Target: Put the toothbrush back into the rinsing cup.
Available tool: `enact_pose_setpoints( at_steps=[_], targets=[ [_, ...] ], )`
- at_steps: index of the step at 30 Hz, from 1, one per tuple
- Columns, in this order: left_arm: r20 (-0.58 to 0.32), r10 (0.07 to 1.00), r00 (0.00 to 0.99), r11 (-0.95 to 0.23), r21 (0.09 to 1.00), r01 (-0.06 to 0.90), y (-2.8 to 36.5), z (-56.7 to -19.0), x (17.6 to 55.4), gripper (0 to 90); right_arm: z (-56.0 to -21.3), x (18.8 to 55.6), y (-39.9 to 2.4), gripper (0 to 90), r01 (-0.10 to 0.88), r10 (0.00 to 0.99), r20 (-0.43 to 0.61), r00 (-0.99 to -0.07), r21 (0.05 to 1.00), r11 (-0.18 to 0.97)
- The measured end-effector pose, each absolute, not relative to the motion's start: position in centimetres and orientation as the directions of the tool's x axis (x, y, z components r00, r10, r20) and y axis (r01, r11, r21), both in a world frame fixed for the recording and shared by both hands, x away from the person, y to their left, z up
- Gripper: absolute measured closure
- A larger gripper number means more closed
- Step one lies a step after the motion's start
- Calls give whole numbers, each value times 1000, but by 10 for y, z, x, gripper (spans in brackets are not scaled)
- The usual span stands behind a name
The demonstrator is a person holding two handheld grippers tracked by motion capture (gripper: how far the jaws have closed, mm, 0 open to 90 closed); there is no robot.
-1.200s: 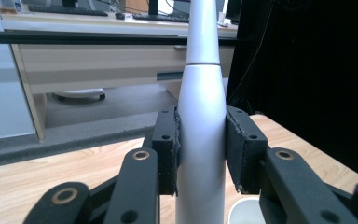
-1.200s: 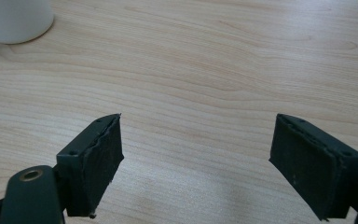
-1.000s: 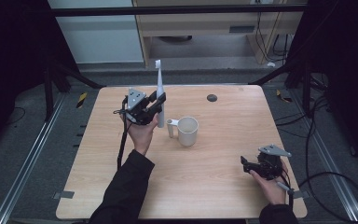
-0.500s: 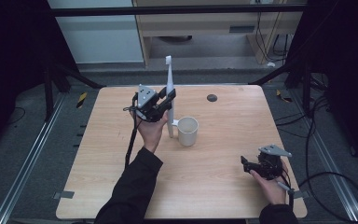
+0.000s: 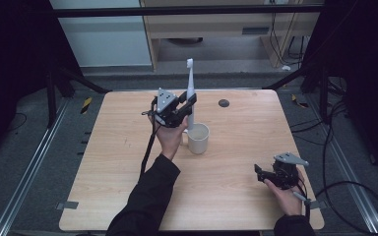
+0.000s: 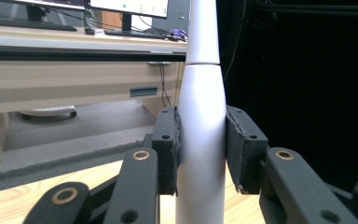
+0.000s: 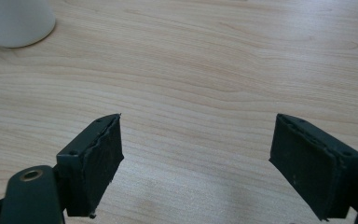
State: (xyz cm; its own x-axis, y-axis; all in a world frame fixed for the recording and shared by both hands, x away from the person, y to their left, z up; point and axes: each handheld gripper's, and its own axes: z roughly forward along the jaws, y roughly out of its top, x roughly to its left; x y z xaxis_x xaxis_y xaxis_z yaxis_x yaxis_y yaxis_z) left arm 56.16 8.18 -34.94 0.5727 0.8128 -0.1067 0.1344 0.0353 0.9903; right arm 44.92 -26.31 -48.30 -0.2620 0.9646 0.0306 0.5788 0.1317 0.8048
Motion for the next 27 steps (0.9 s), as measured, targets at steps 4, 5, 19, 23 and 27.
enact_pose_setpoints(
  at_steps=[4, 5, 19, 23, 27],
  targets=[
    [-96, 804, 587, 24, 991, 128, 75, -351, 562, 666, -483, 449, -264, 168, 574, 964, 31, -263, 809, 130],
    [-92, 803, 589, 21, 992, 126, 73, -352, 562, 666, -483, 449, -264, 169, 575, 964, 32, -264, 808, 130],
    [-73, 790, 609, -12, 991, 135, 68, -376, 564, 666, -484, 450, -263, 173, 575, 963, 18, -269, 805, 145],
    [-68, 787, 613, -21, 990, 136, 66, -381, 565, 666, -484, 450, -263, 174, 575, 963, 14, -271, 805, 150],
    [-71, 789, 610, -23, 989, 145, 65, -388, 566, 666, -484, 450, -263, 174, 576, 962, 15, -271, 804, 150]
  ],
)
